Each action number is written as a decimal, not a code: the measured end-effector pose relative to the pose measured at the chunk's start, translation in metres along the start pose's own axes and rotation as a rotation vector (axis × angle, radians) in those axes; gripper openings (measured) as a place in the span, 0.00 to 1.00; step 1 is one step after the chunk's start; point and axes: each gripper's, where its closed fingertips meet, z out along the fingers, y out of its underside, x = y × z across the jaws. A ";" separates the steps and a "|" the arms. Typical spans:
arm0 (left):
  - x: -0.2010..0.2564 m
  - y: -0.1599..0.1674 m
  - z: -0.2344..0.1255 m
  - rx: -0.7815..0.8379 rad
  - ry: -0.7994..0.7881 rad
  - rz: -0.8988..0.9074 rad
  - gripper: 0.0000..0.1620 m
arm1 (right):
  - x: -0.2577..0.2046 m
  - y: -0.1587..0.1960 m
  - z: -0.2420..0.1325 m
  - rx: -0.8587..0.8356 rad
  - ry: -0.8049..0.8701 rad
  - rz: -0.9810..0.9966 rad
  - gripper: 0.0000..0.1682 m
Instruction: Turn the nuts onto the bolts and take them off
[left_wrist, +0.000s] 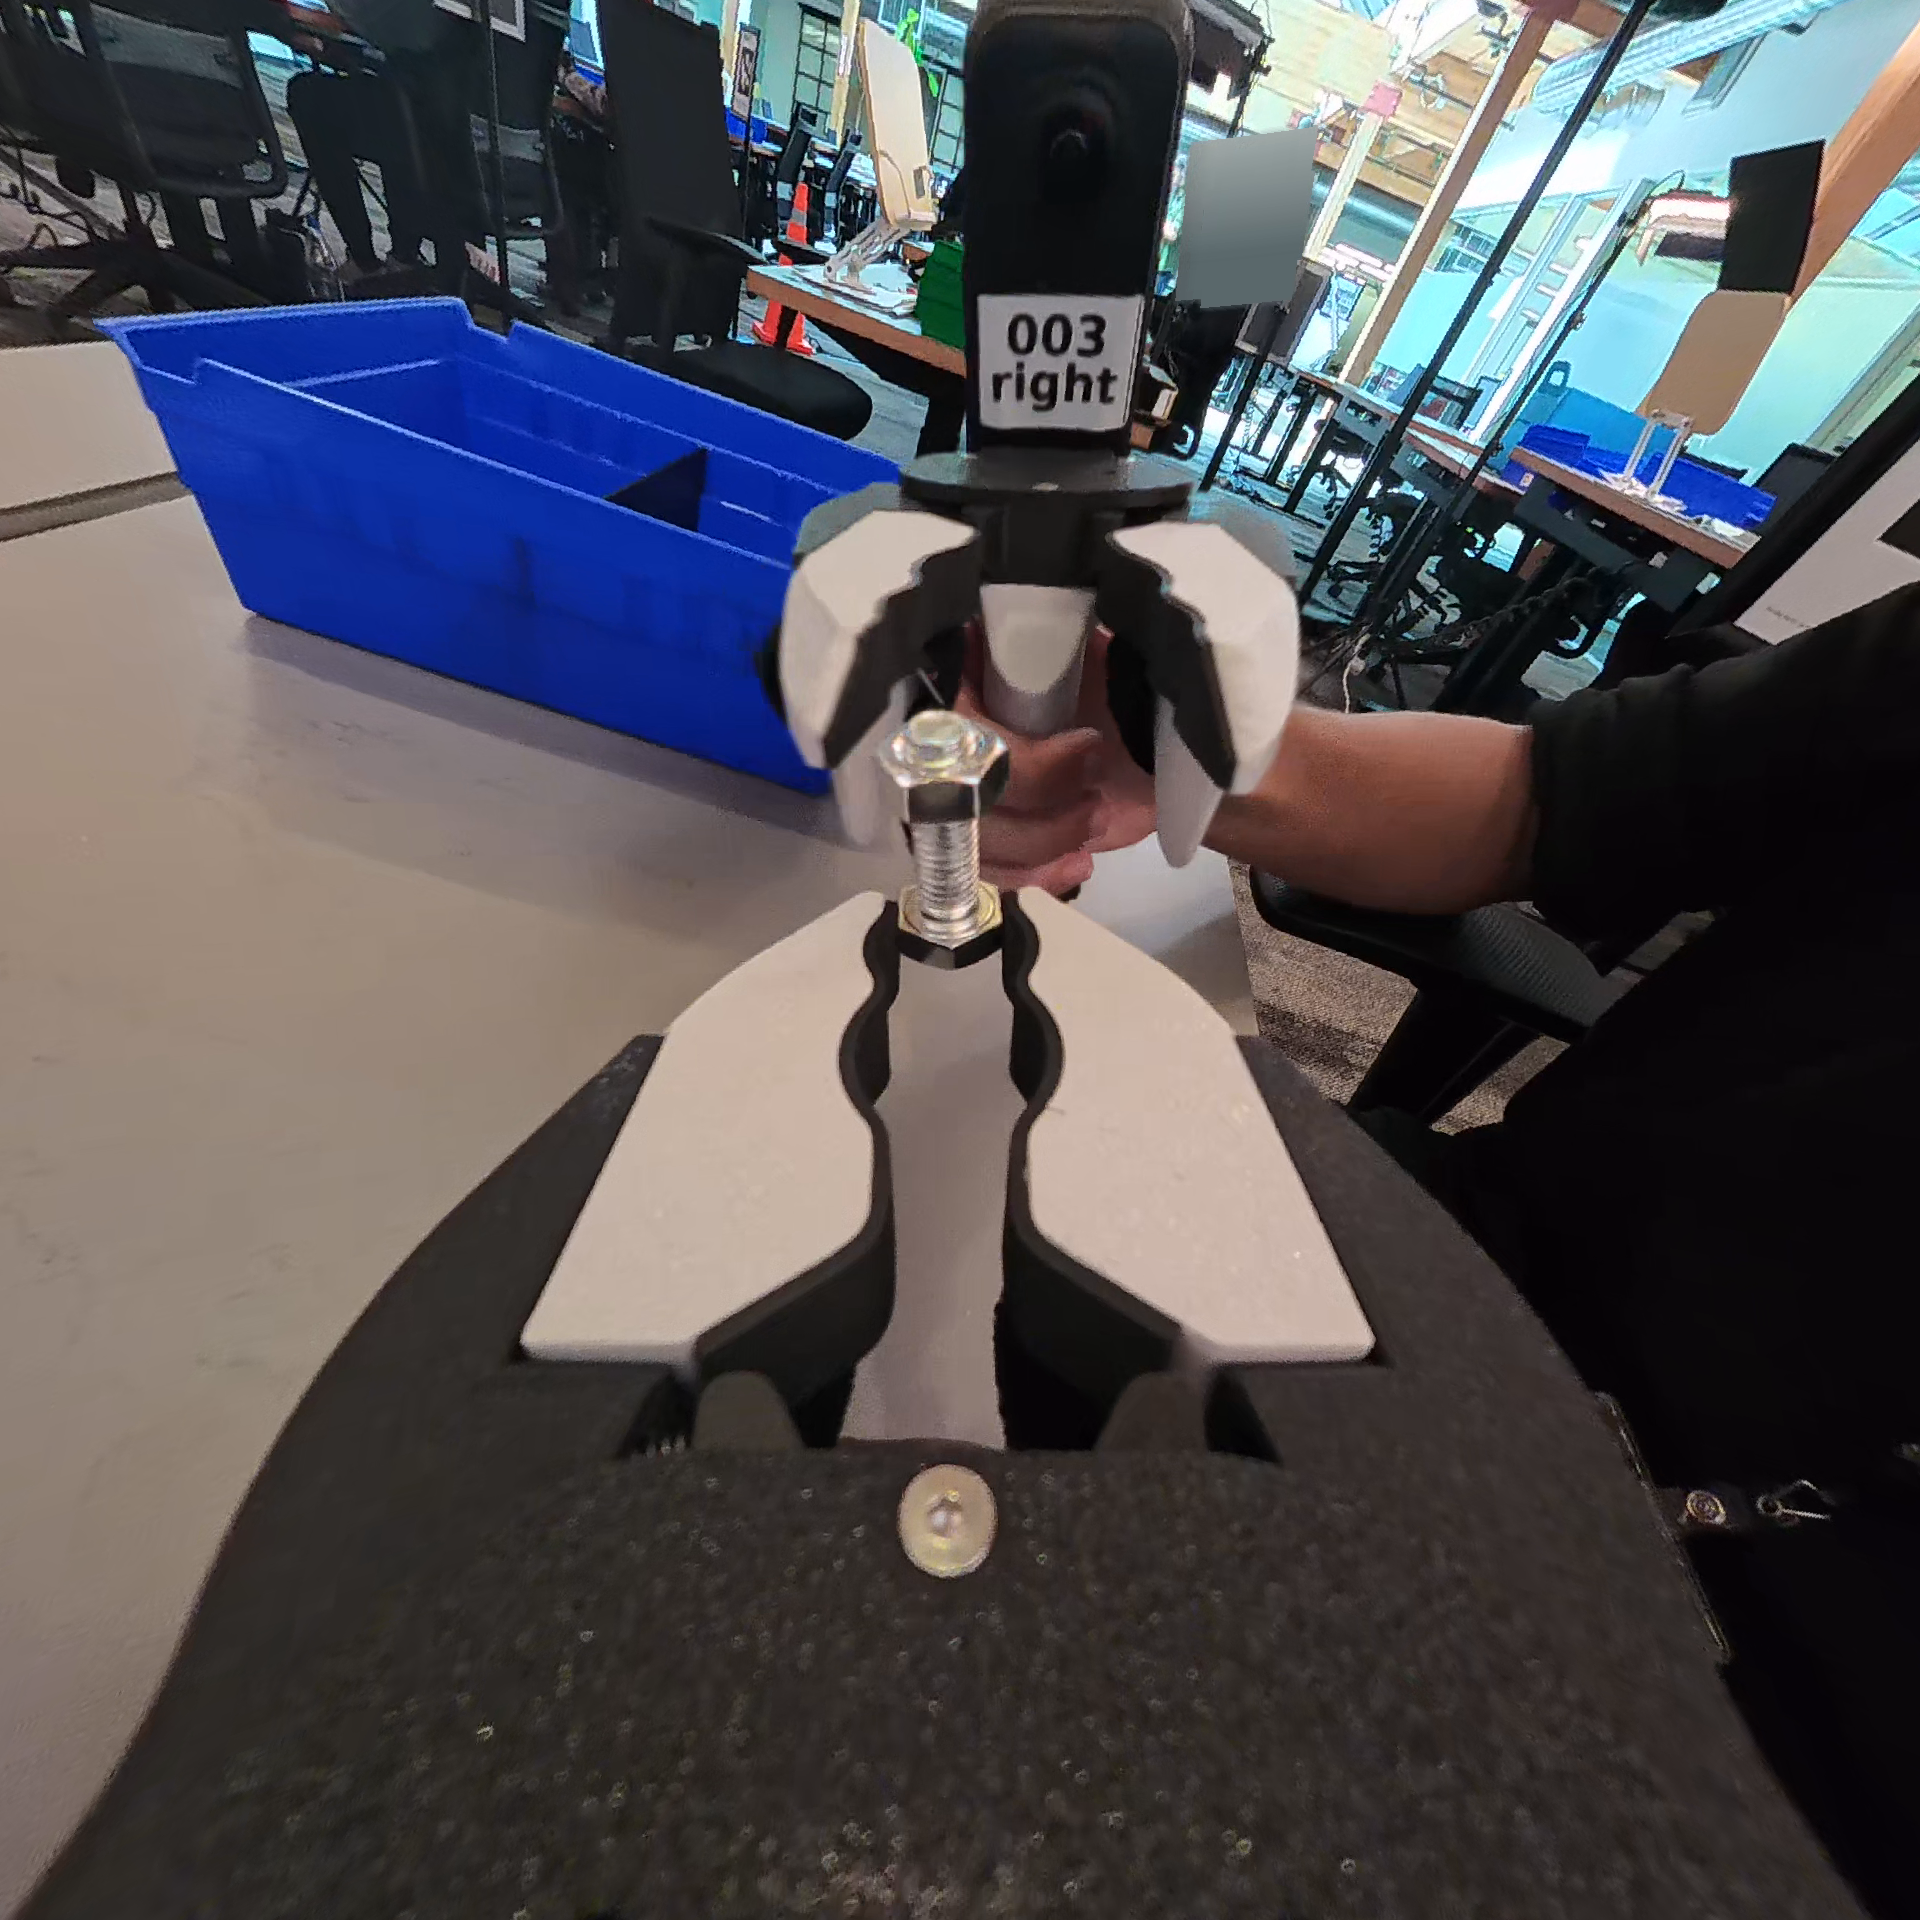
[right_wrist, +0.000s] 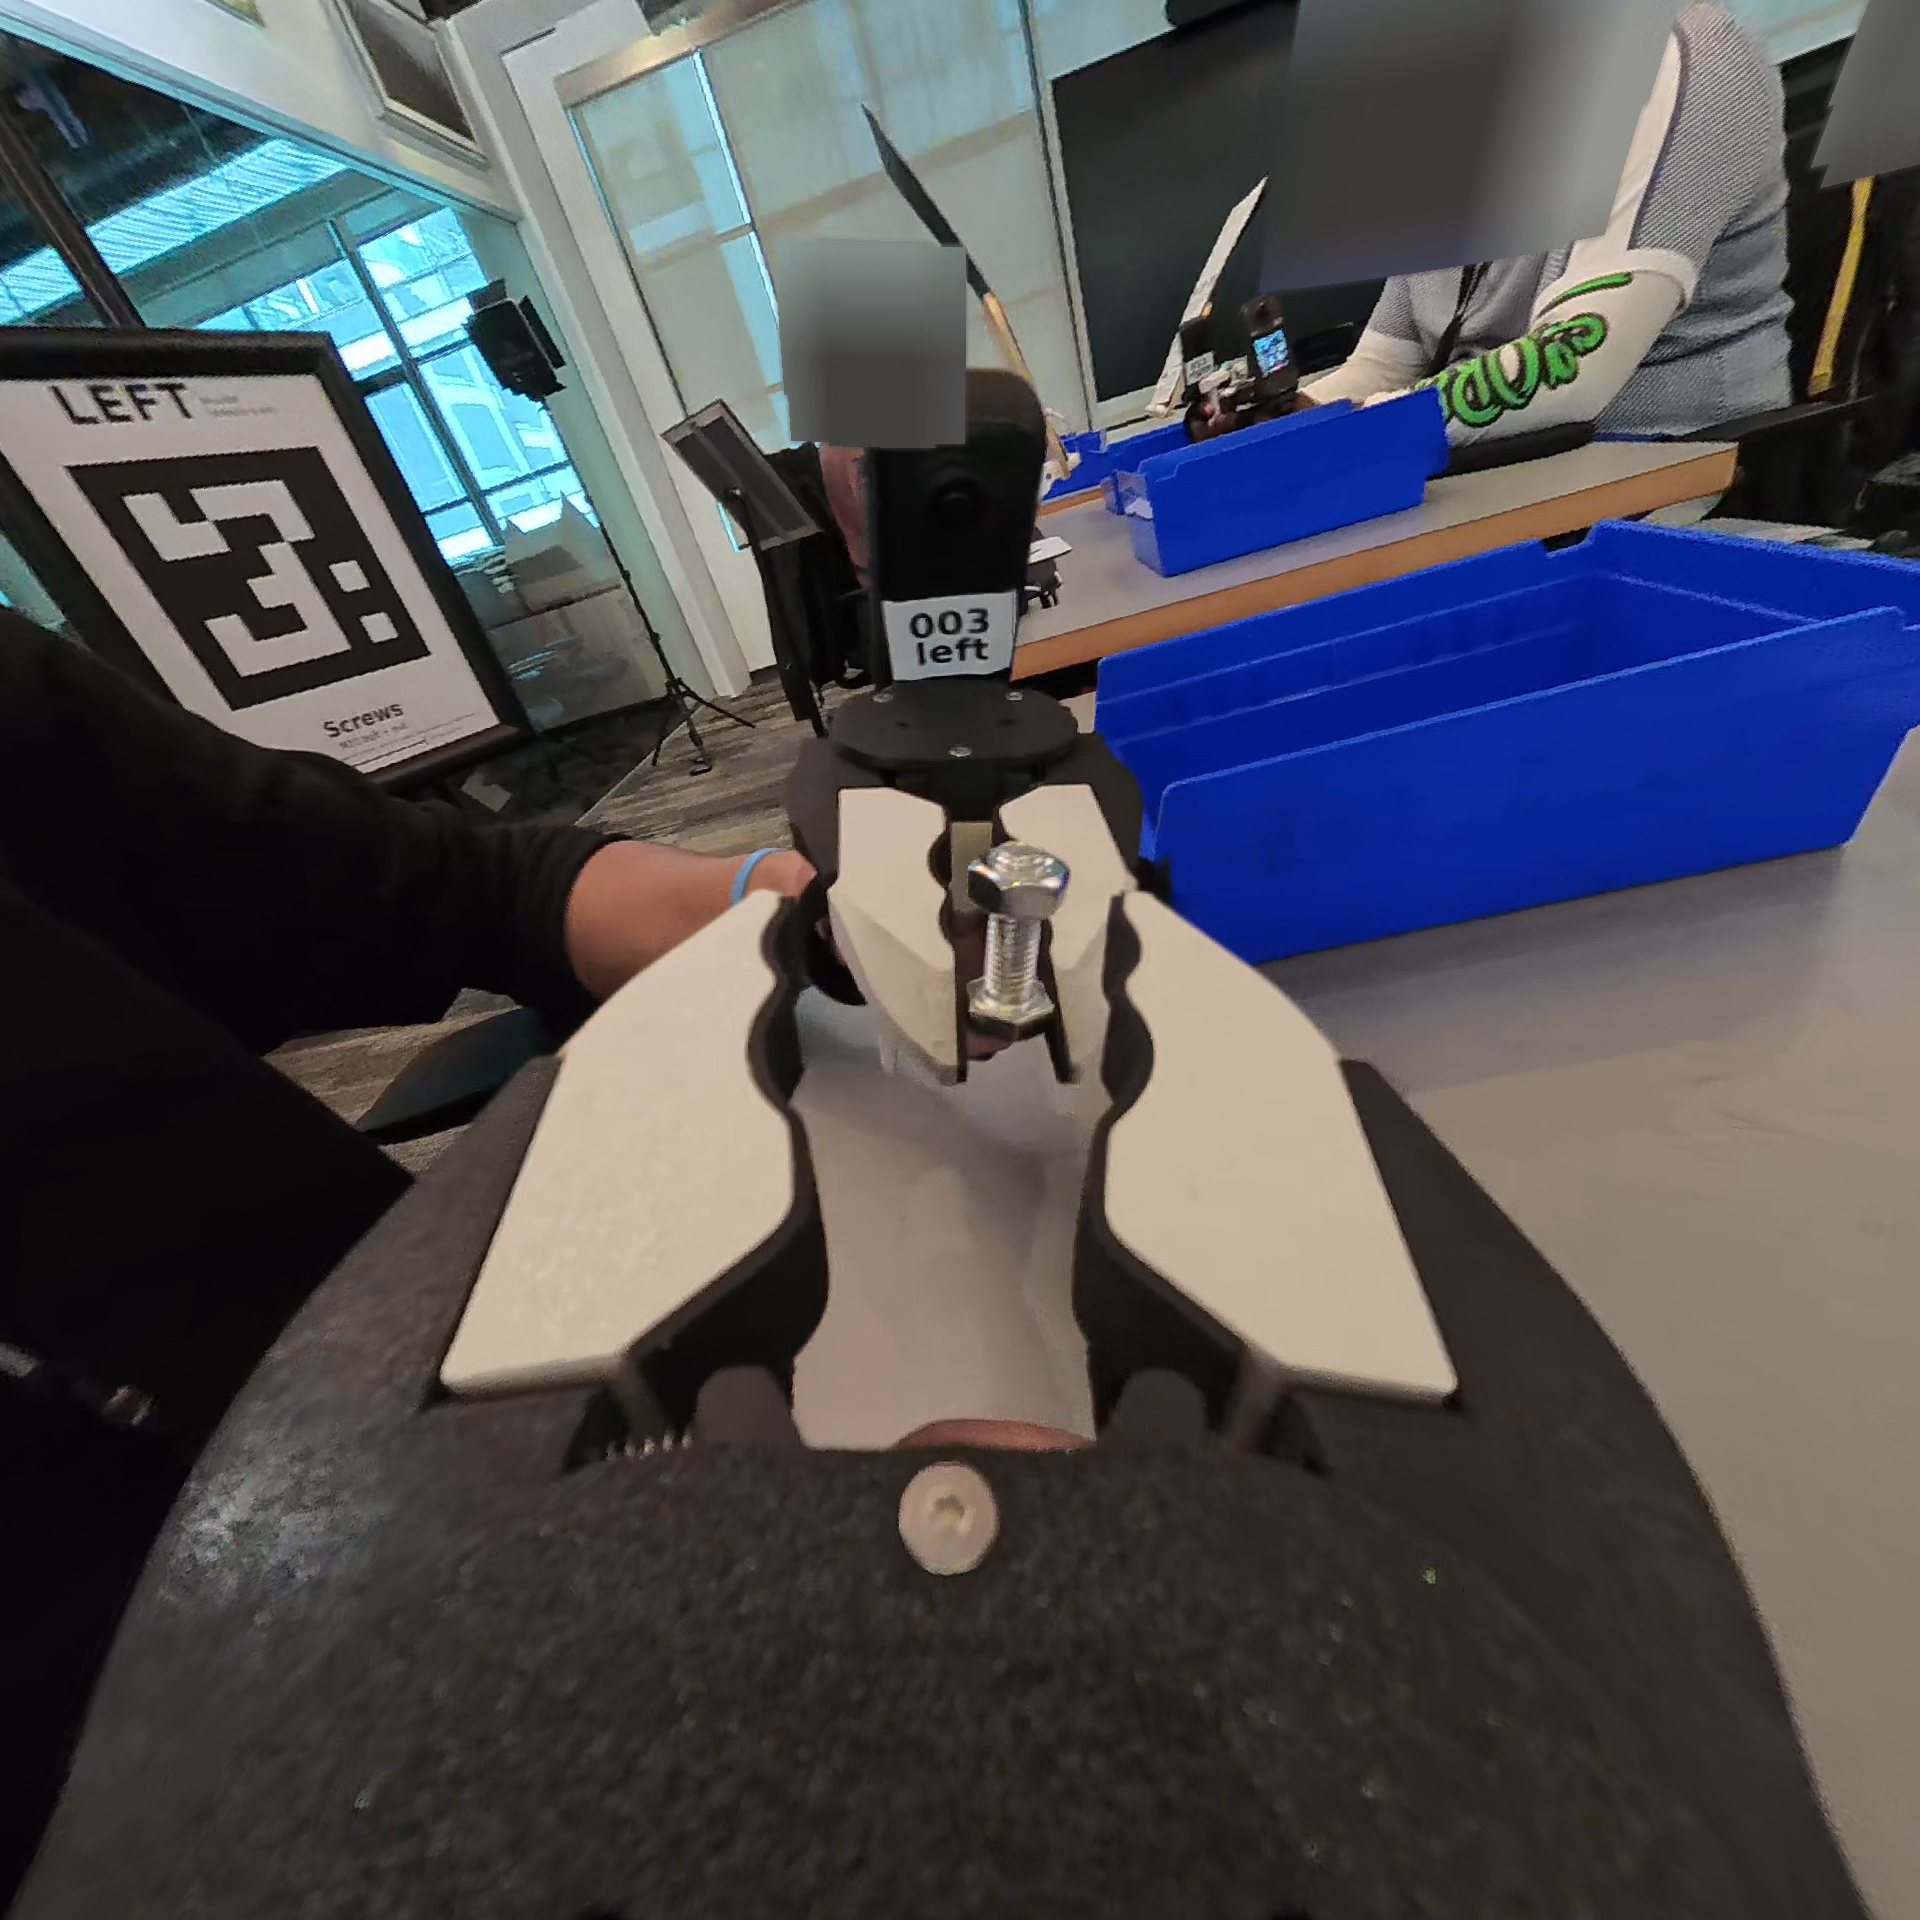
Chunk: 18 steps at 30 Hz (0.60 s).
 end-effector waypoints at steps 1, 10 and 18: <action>-0.001 0.000 0.000 0.001 -0.003 -0.002 0.11 | -0.003 0.000 0.000 -0.002 -0.022 0.007 0.33; 0.004 0.006 0.006 -0.038 0.016 0.008 0.11 | -0.008 0.007 0.019 -0.008 -0.032 0.008 0.45; 0.001 0.007 0.007 -0.037 0.017 -0.003 0.11 | -0.011 0.004 0.004 -0.015 -0.074 0.033 0.38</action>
